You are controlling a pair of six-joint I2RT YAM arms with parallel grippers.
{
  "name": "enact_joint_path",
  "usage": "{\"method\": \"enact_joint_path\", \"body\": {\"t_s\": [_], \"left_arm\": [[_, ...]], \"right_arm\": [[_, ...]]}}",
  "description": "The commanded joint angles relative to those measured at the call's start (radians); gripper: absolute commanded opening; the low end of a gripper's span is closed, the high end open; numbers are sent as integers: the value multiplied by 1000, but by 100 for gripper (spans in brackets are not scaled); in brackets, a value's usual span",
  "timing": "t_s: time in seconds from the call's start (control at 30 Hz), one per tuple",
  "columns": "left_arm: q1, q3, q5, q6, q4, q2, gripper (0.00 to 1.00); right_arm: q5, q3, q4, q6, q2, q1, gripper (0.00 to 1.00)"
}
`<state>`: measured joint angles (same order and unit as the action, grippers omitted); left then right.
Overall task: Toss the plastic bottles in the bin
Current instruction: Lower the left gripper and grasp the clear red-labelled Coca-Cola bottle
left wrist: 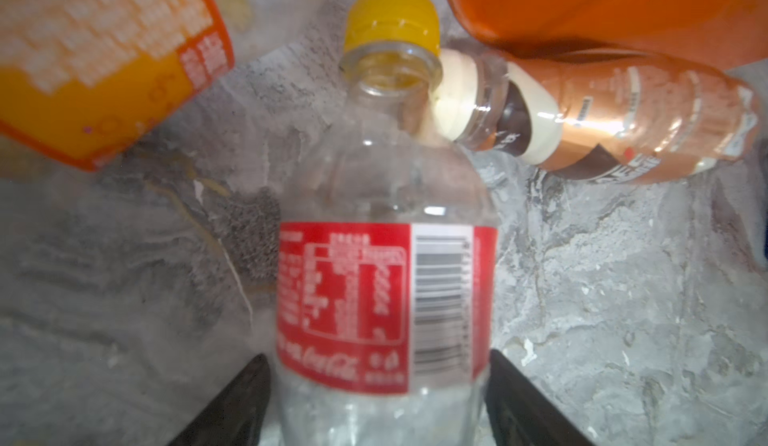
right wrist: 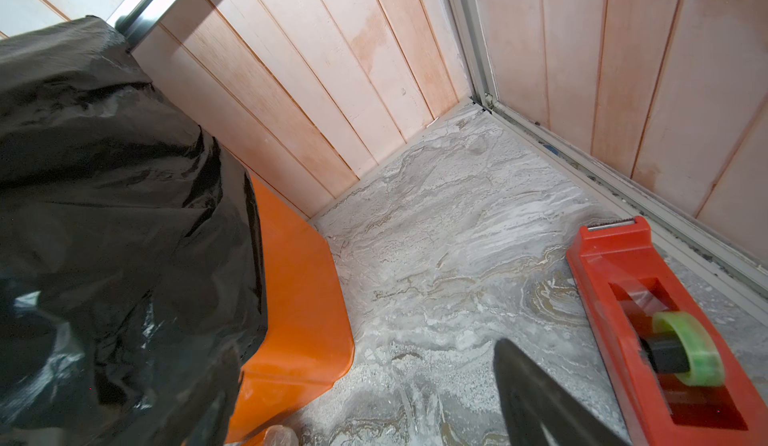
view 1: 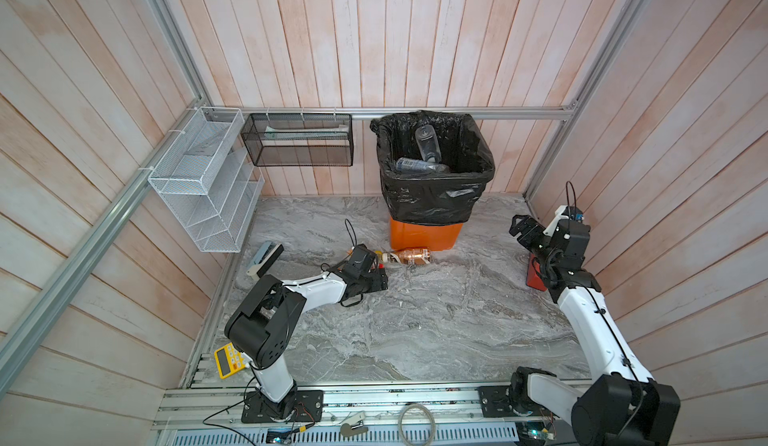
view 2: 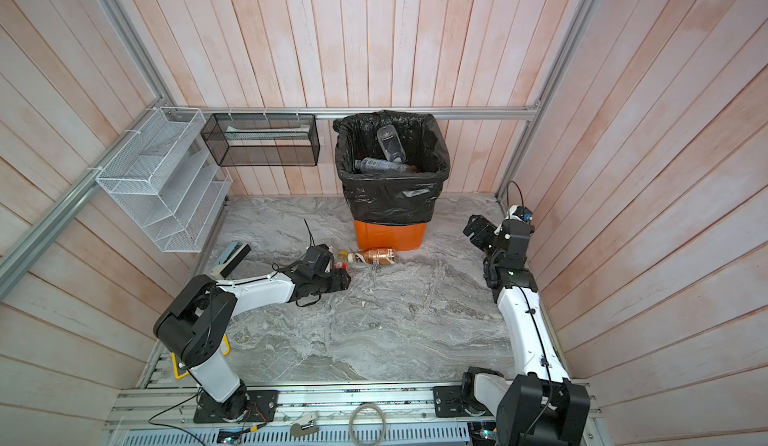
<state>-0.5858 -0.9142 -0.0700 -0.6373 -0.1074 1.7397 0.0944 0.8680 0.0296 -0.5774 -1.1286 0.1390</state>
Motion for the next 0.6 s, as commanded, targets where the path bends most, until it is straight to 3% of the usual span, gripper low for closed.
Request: {"method": "enact_joint_path", "body": {"t_s": [0.0, 0.27, 0.57], "left_arm": [[-6, -18, 11, 38, -44, 1, 76], [-7, 44, -29, 33, 13, -71, 64], [-14, 118, 4, 41, 58, -262, 58]], "right_arm": [[2, -17, -6, -15, -8, 4, 95], [8, -30, -23, -39, -20, 4, 95], [12, -32, -30, -51, -28, 5, 94]]}}
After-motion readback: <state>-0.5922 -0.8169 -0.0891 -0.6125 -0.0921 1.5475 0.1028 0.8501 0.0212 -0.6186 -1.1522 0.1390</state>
